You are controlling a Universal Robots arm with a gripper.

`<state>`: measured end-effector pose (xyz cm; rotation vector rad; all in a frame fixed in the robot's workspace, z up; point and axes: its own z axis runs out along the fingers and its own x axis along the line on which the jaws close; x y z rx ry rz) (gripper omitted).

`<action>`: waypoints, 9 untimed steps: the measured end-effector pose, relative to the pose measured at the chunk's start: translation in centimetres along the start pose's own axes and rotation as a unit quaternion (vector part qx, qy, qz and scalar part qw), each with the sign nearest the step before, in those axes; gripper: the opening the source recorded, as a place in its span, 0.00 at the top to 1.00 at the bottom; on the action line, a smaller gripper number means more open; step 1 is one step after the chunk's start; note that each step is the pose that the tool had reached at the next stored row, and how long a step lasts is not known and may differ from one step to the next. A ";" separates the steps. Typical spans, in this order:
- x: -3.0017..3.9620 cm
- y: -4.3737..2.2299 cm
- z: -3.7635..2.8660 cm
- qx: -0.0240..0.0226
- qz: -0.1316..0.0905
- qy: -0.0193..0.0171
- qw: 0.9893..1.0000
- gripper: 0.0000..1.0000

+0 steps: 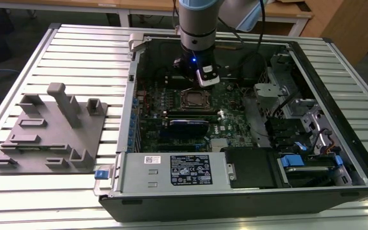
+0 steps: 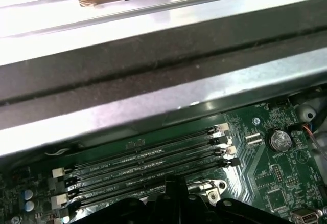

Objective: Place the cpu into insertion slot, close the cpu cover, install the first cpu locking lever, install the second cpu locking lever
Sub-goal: 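Install the first cpu locking lever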

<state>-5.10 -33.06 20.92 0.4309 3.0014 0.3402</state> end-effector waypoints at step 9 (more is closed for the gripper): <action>0.23 0.27 0.36 0.005 0.013 -0.009 1.000 0.90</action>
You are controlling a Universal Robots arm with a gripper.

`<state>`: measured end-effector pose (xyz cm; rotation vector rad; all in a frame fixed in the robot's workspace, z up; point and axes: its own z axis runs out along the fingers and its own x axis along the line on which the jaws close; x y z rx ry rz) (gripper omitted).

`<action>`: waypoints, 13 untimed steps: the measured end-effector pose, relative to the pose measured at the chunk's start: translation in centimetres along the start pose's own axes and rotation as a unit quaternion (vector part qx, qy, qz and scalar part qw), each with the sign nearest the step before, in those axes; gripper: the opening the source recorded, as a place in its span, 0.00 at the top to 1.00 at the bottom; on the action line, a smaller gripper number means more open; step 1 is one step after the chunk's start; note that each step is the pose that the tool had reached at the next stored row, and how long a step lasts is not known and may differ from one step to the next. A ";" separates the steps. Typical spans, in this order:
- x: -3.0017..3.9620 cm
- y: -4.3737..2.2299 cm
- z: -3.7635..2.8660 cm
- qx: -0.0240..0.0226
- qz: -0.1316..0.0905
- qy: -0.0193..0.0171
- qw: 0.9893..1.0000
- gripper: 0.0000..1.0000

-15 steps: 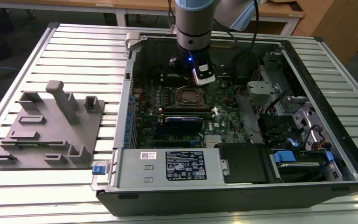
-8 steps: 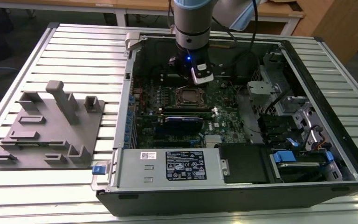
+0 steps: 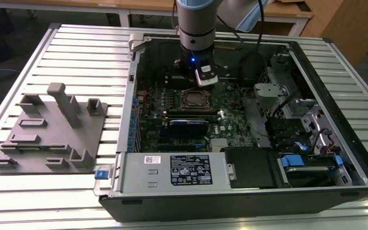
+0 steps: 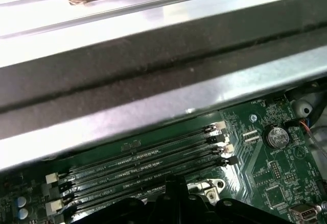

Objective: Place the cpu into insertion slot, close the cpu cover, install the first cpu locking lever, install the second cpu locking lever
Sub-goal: 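Install the first cpu locking lever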

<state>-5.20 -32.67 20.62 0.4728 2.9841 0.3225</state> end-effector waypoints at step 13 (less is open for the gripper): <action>0.21 0.45 0.15 0.016 0.009 -0.009 1.000 0.90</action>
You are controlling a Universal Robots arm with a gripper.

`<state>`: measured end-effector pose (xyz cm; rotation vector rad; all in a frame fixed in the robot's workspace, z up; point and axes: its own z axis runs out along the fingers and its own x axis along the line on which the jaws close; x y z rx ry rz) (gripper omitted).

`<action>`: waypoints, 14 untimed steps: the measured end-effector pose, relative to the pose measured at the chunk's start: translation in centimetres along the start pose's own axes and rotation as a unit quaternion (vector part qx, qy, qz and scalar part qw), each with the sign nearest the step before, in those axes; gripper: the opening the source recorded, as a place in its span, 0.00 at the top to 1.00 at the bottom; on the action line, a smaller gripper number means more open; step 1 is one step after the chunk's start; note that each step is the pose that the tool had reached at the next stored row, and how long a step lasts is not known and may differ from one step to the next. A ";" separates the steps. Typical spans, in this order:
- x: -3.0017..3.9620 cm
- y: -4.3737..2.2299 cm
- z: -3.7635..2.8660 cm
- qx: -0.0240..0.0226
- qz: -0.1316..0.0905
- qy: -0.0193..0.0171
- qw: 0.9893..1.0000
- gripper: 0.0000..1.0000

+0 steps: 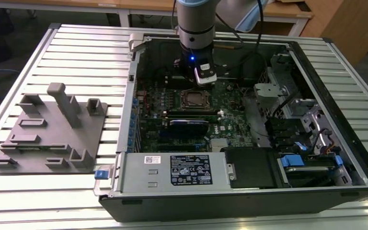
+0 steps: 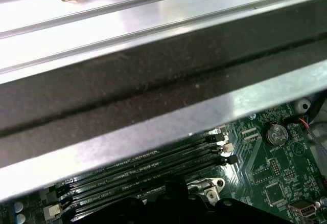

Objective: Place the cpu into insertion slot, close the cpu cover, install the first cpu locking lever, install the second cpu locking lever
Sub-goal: 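Install the first cpu locking lever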

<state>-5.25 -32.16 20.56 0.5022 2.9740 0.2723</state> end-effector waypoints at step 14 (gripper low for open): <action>0.34 0.27 0.04 0.000 0.003 -0.001 1.000 0.90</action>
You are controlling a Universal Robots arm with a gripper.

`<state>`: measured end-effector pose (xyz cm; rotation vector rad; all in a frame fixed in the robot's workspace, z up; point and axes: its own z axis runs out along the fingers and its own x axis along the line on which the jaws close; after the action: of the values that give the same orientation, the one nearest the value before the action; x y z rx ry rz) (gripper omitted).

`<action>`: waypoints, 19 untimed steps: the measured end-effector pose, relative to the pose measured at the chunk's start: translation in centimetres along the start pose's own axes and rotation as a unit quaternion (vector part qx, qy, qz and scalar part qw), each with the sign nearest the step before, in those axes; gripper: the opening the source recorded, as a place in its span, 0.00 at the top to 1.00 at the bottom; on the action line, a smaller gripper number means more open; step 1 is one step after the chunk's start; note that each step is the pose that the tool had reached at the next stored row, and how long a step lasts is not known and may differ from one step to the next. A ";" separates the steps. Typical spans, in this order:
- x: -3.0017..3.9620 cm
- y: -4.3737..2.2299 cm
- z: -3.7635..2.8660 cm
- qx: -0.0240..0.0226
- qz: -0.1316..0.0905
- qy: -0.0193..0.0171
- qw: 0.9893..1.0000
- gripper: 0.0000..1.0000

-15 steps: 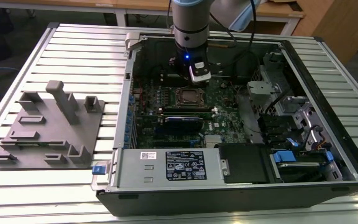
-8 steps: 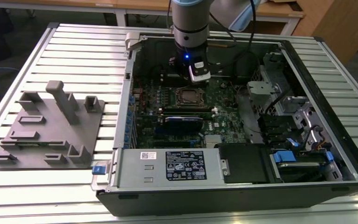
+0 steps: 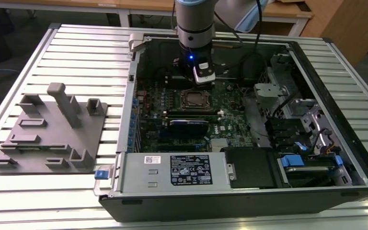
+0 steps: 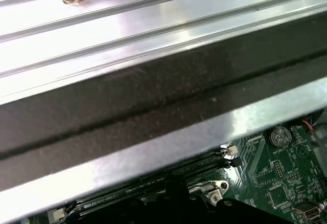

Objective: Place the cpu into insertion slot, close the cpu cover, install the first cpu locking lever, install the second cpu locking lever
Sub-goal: 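Install the first cpu locking lever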

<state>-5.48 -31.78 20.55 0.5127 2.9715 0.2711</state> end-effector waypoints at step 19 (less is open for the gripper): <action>0.05 -0.11 0.59 0.009 0.003 -0.009 1.000 0.90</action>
<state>-5.48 -31.77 19.95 0.5232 2.9575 0.2384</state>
